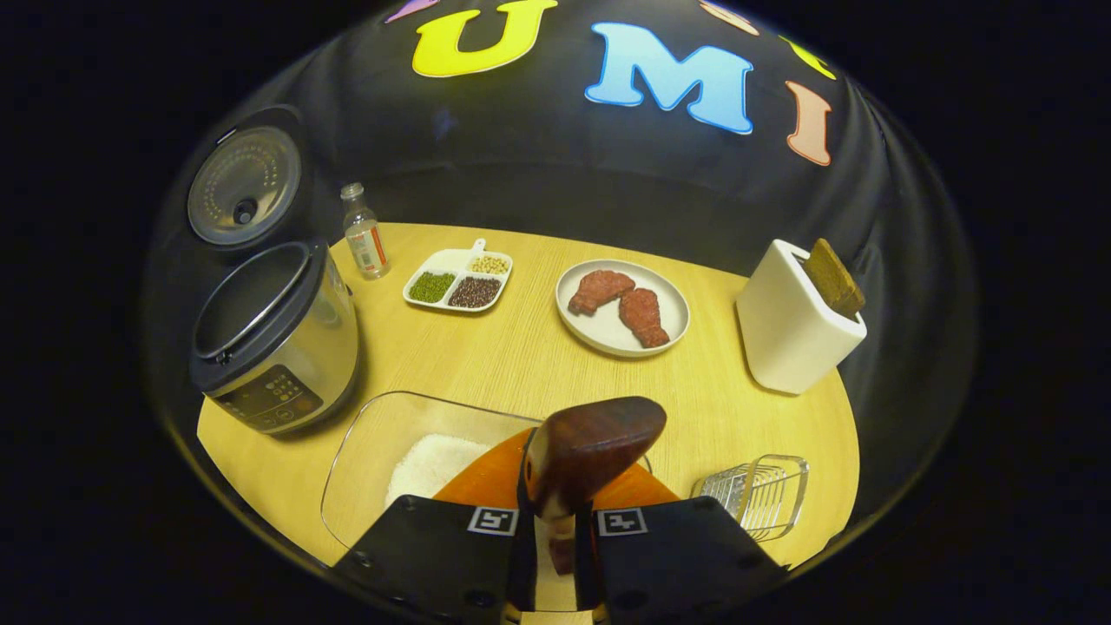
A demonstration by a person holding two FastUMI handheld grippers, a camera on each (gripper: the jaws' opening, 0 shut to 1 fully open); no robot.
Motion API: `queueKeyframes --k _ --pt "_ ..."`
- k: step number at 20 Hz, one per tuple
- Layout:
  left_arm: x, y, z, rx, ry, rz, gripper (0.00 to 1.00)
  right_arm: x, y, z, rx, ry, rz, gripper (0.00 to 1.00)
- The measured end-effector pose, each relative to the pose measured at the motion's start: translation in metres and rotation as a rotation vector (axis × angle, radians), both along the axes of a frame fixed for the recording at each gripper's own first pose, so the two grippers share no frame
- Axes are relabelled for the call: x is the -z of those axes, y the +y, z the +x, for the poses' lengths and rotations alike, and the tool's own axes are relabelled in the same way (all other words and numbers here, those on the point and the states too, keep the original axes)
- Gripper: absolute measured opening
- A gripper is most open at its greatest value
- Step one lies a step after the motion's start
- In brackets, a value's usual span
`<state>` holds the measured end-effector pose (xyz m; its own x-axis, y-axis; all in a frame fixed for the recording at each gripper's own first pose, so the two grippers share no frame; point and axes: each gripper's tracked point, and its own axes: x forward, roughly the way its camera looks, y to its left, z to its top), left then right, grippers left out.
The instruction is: Close the left gripper, press the button to open the rice cooker; take a wooden spoon from the chopstick holder with the right hand, scoop a spoonful of rice and pour it into the rice cooker, then put the wooden spoon back into the chopstick holder.
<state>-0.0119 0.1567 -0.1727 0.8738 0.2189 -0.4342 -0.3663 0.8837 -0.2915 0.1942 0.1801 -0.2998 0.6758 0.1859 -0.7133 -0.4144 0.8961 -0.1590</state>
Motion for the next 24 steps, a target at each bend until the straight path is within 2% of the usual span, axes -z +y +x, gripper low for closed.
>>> queueKeyframes --k 6,9,13,15,20,24 --pt "0.006 0.006 -0.005 0.006 0.025 0.016 0.96 0.017 0.020 -0.008 -0.026 0.035 -0.006 0.19" --pt "0.012 0.003 -0.009 0.008 0.039 0.017 0.96 0.025 0.039 -0.016 -0.022 0.074 0.036 0.19" --pt "0.019 0.001 -0.012 -0.021 0.038 -0.095 0.96 0.026 0.052 -0.021 -0.024 0.106 0.057 0.19" --pt "0.020 0.007 -0.014 -0.038 0.033 -0.102 0.96 0.028 0.058 -0.020 0.006 0.147 0.108 0.19" --pt "0.023 0.018 -0.018 -0.038 0.040 -0.084 0.96 0.029 0.062 -0.014 0.146 0.260 0.249 0.19" --pt "0.037 0.021 -0.021 -0.061 0.057 -0.149 0.96 0.022 0.060 -0.022 0.167 0.274 0.292 0.19"
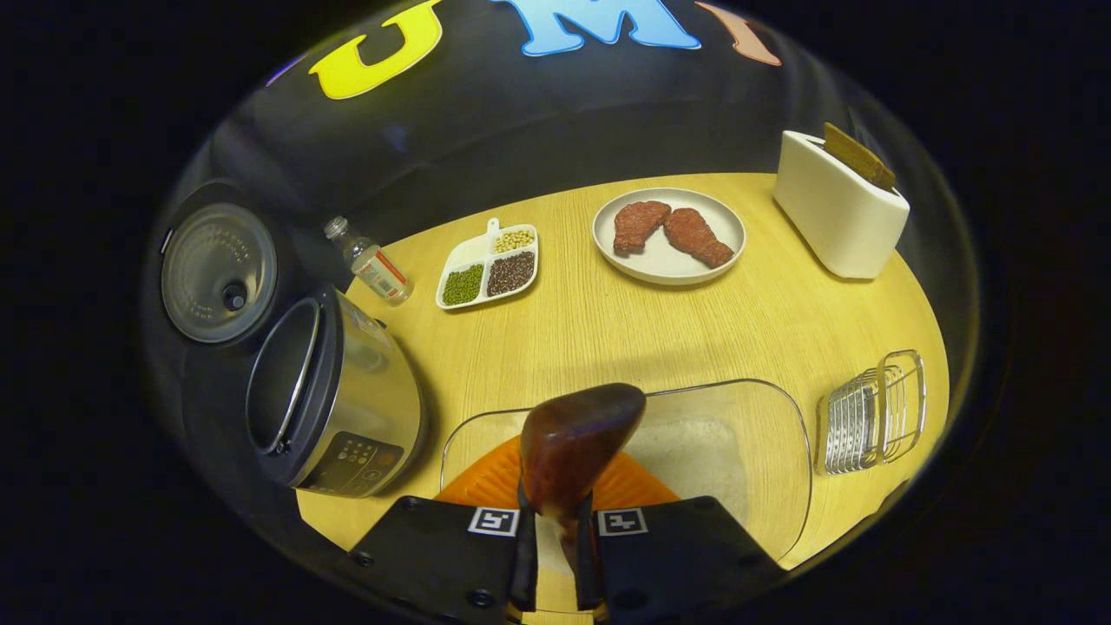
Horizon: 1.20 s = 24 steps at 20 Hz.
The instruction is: Close the left gripper, press the button to open the rice cooker; take a wooden spoon from the chopstick holder with the right hand, scoop a spoonful of rice and pour it into the rice cooker, then put the wooden spoon back into the chopstick holder.
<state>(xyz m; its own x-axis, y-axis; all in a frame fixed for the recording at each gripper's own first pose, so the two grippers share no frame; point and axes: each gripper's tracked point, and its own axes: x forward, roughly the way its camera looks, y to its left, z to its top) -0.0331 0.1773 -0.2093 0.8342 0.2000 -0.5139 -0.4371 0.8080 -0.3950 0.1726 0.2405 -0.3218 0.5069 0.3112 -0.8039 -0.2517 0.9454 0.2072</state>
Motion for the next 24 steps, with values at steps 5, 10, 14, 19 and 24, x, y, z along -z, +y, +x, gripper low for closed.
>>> queueKeyframes --k 5,10,14,19,24 --pt "0.003 -0.004 0.005 0.029 0.007 0.010 0.96 -0.016 -0.002 -0.008 0.095 0.043 0.130 0.17" --pt "-0.002 -0.012 0.012 0.069 -0.005 0.022 0.96 -0.035 -0.022 -0.007 0.214 0.070 0.206 0.19" --pt "-0.001 -0.015 0.005 0.082 -0.007 0.027 0.96 -0.048 -0.042 0.000 0.329 0.095 0.292 0.19" --pt "0.011 -0.009 -0.008 0.080 0.034 0.114 0.96 -0.066 -0.068 0.007 0.420 0.109 0.333 0.19" --pt "0.027 -0.013 -0.009 0.104 0.067 0.119 0.96 -0.090 -0.078 0.015 0.500 0.142 0.409 0.19"
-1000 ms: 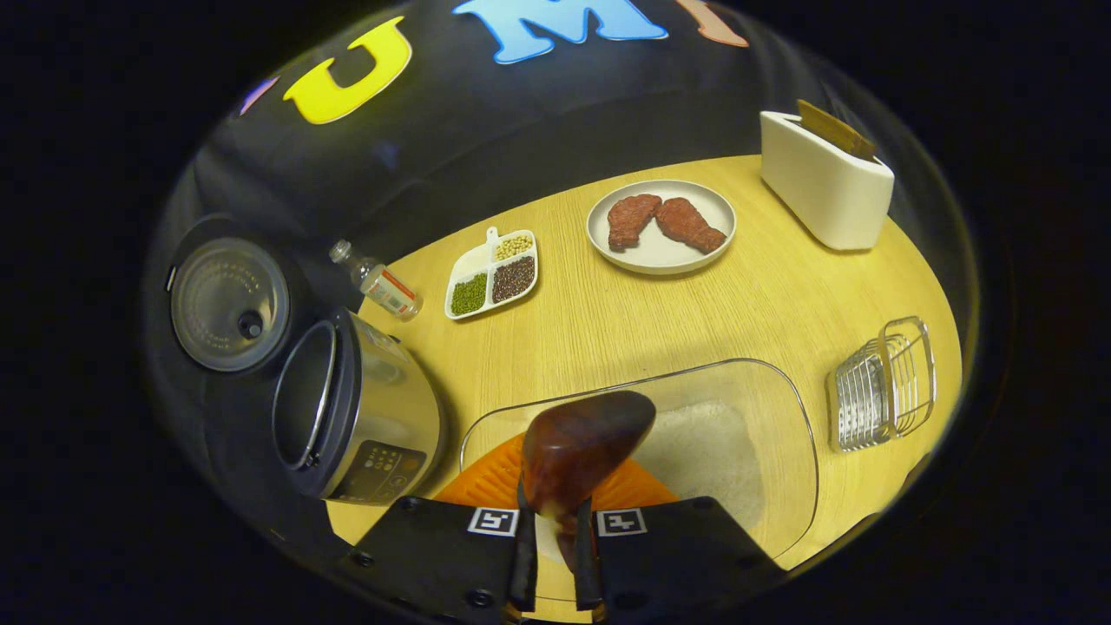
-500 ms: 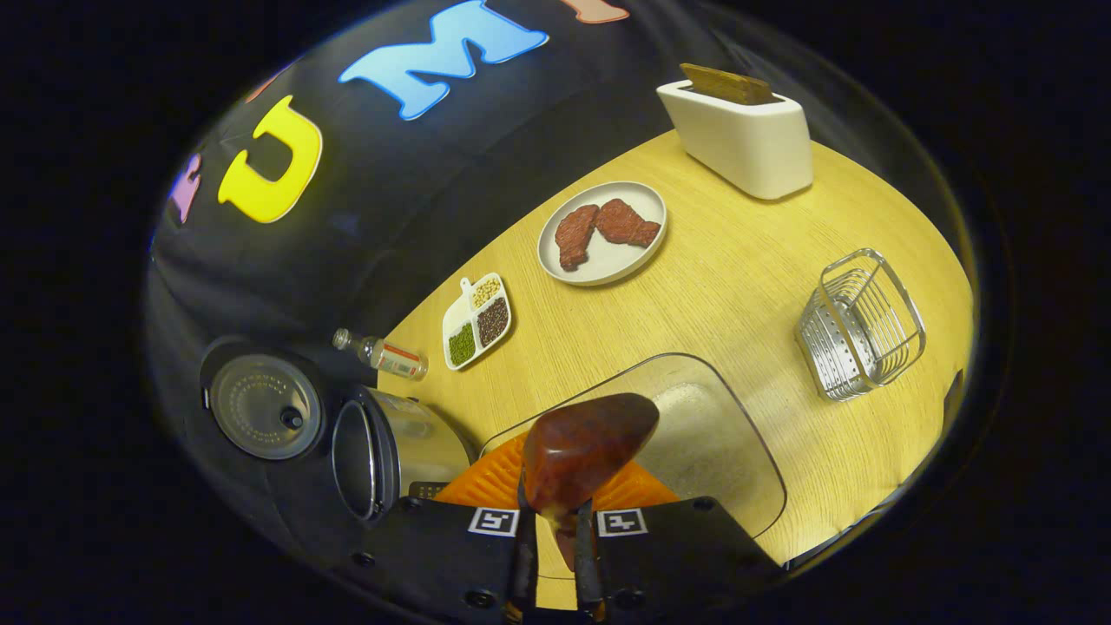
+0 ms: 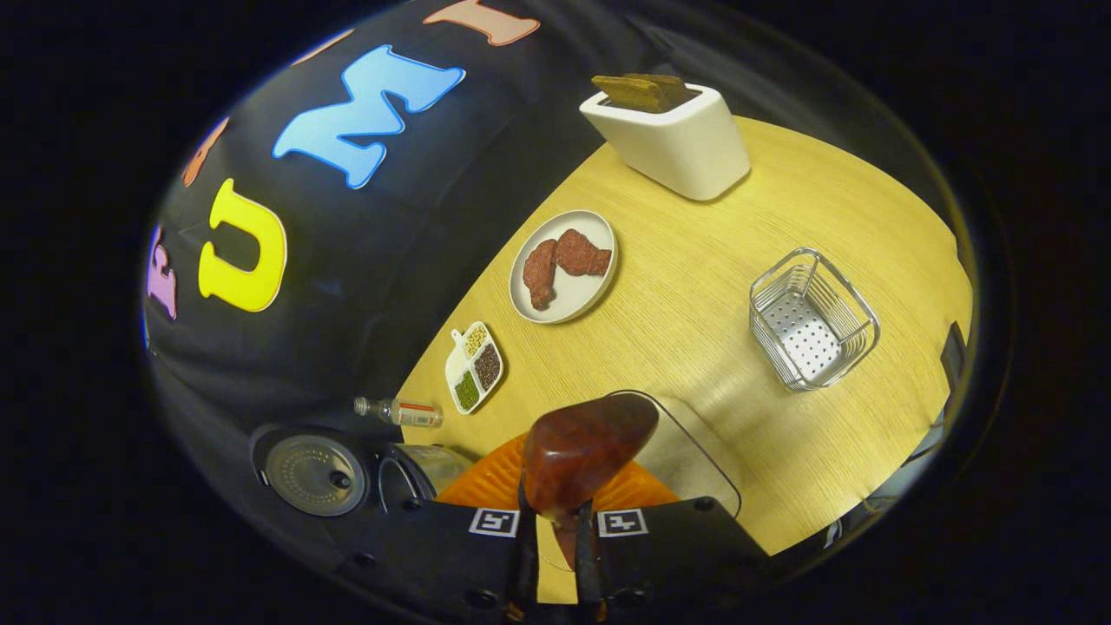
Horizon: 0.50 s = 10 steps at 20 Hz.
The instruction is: Close the left gripper, press the button to open the rice cooker; take a wooden spoon from the chopstick holder with the right hand, scoop a spoonful of rice and pour it into the rice cooker, then put the wooden spoon back into the chopstick holder.
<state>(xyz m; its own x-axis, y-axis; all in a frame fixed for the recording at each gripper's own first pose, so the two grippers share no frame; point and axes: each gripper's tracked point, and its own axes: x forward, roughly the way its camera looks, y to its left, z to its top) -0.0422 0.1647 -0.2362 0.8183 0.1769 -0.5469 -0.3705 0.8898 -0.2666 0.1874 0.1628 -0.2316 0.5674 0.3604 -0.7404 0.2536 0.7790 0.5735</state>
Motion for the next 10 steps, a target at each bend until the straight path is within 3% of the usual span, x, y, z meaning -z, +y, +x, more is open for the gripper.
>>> queueKeyframes --k 5,10 --pt "-0.001 0.002 0.009 0.012 0.038 0.041 0.96 -0.027 0.014 0.015 0.043 0.020 0.136 0.19" --pt "-0.008 0.000 0.011 -0.043 0.017 0.035 0.96 -0.053 0.046 0.035 0.013 0.008 0.222 0.16"
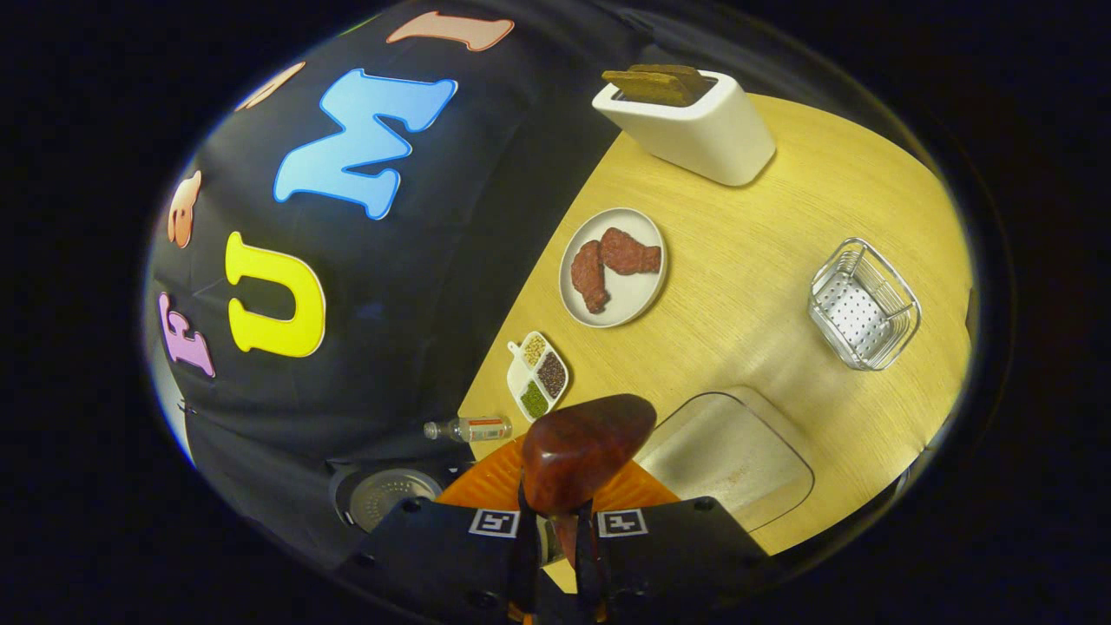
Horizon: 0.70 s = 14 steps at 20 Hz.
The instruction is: Close the left gripper, press the button to open the rice cooker; take a wooden spoon from the chopstick holder with the right hand, scoop a spoonful of rice and pour it into the rice cooker, then put the wooden spoon back into the chopstick holder.
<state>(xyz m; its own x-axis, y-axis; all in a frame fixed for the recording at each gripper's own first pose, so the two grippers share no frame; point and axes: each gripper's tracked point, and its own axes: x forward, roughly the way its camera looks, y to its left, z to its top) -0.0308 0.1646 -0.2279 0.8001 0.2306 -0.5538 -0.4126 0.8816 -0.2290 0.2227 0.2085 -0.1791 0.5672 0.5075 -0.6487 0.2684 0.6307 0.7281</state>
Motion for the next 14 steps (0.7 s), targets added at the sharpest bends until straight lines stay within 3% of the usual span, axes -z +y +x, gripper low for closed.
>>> queueKeyframes --k 3,7,14 --pt "0.010 -0.001 -0.004 -0.006 0.007 -0.029 0.96 -0.014 0.027 0.007 -0.032 -0.019 0.028 0.18" --pt "0.006 0.009 -0.005 0.016 0.015 -0.001 0.96 -0.034 0.069 0.014 -0.059 -0.035 0.082 0.18" --pt "-0.002 0.036 -0.023 -0.029 0.022 0.048 0.96 -0.070 0.159 0.015 -0.203 -0.086 0.136 0.18"
